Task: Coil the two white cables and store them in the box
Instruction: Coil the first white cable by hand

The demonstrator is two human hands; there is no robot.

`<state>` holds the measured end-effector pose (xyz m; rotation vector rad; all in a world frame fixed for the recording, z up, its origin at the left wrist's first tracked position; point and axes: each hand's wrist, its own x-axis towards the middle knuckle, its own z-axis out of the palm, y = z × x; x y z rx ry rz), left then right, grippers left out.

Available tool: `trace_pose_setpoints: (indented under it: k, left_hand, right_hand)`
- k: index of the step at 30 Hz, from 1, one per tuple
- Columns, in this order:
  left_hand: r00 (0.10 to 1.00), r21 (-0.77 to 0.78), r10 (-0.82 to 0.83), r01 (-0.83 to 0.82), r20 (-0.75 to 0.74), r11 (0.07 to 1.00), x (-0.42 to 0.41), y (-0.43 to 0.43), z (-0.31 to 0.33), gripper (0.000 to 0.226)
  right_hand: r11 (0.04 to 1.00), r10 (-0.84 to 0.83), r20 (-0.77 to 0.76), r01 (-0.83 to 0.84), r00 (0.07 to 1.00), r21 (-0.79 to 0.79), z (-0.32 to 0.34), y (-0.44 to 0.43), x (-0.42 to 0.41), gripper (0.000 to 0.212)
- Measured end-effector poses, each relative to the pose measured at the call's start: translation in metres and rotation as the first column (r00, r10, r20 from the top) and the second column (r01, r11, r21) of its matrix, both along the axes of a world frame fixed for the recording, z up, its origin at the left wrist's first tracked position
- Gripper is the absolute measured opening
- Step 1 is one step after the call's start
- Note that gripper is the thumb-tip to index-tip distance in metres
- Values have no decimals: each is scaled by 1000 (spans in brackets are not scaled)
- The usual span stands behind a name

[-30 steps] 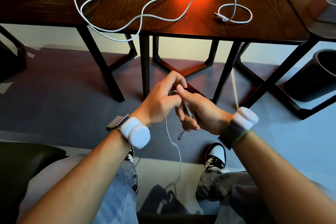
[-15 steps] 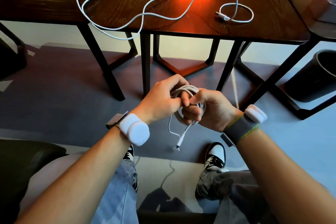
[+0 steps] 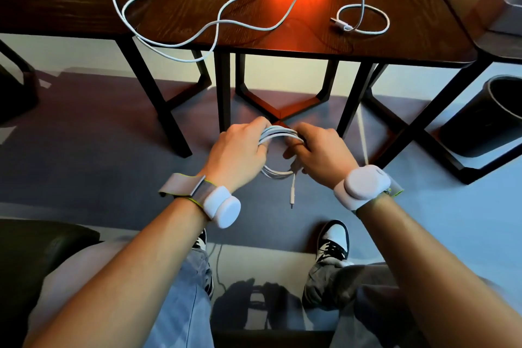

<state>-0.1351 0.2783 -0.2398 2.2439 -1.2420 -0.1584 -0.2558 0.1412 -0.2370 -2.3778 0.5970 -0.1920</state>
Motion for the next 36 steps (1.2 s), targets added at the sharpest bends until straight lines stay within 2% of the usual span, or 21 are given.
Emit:
trace_pose_setpoints:
  k: [4,8,9,11,14,16,19,21,23,26,28,29,32,36]
  left_hand:
    - [987,166,-159,152,31,974,-5,2,-4,15]
    - [942,297,-317,272,114,915,-22,4,-11,18]
    - [934,315,-332,278,132,907,-23,3,-12,17]
    - [932,331,-337,279,135,902,-21,3,-10,15]
    - [949,306,-310,280,53,910,-13,5,-4,14]
    - [962,317,-271,250,23,915,-7,7,-2,10]
    - [972,407,-231,195,40,892,1,10,-2,8]
    - [977,423,-213,182,25,887,5,11,0,9]
    - [981,368,-191,186,-23,911,5,12,4,7]
    - [983,260,-185,182,-10,948,5,11,10,11]
    - [983,232,-182,170,27,958,4,11,11,11]
    - [984,225,-173,160,41,961,4,11,11,13]
    - [987,257,-156,140,46,956,-1,11,9,20]
    - [976,360,-160,203,-146,911,-3,11,9,22]
  right_hand:
    - [994,-13,-224,-13,974,-113,-2,-2,-5,9]
    - [959,64,-419,-172,906,-224,-8,5,-7,8]
    - [957,88,-452,-202,888,-209,-9,6,-7,7]
    - [970,162,-480,-229,862,-84,-9,7,-5,11]
    - [966,257,-402,-217,879,144,-6,7,-6,19]
    - [939,282,-271,-208,920,273,-4,10,-6,18]
    - [860,217,-50,-166,975,482,-2,19,-4,21]
    - [751,154,63,-158,986,641,0,24,-3,33]
    - [596,43,173,-164,984,786,3,29,-1,41]
    - [373,-177,253,-173,951,912,4,32,2,40]
    - [311,-206,245,-174,947,934,5,32,4,30]
    - [330,-170,232,-167,958,929,5,31,4,27]
    - [483,32,96,-99,995,870,5,28,2,47]
    - [495,201,-86,-25,976,869,4,27,-2,57]
